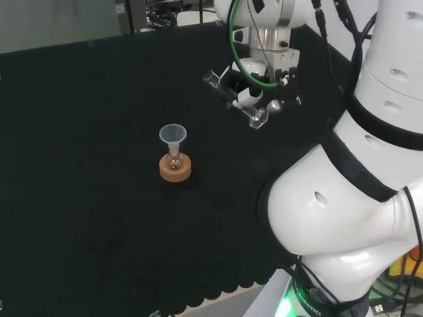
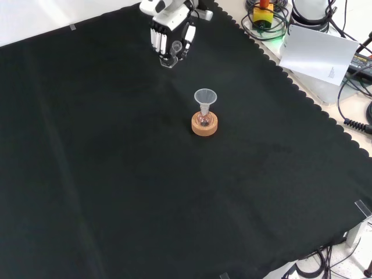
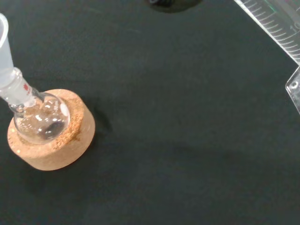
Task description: Pour the water from the graduated cylinder into the round-bottom flask.
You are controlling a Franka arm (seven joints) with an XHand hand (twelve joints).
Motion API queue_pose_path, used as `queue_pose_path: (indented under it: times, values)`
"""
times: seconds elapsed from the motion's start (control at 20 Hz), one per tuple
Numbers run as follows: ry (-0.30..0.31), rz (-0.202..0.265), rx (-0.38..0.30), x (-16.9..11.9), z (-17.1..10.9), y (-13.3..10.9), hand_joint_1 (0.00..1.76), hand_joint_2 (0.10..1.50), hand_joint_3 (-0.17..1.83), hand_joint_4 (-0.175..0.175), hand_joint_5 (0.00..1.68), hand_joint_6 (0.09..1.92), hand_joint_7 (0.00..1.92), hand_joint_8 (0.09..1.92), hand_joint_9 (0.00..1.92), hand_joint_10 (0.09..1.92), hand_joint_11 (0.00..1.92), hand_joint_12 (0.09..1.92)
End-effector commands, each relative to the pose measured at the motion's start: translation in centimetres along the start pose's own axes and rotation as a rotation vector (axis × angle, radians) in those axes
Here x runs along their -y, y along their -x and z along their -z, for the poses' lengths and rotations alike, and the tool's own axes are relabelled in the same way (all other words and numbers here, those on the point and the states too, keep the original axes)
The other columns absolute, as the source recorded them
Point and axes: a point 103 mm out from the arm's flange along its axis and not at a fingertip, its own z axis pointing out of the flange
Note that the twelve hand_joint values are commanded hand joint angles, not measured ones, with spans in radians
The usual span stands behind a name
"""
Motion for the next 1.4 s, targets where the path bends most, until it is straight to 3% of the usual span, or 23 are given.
queue_pose_path:
  times: [0.05, 0.7, 1.4]
  values:
    - [-0.205, -0.021, 0.076, 2.3, -2.3, -1.1, 1.37, 1.11, 0.0, 0.094, 1.07, 0.58, 0.99, 1.03, 1.32, 0.18, 1.03, 0.93]
    - [-0.377, -0.034, 0.203, 2.5, -2.7, -3.4, 1.37, 1.1, 0.0, 0.093, 1.07, 0.58, 0.99, 1.02, 1.32, 0.18, 1.03, 0.93]
    - [-0.467, -0.039, 0.311, 2.9, -2.5, -5.5, 1.37, 1.1, 0.0, 0.093, 1.07, 0.58, 1.0, 1.02, 1.33, 0.18, 1.03, 0.92]
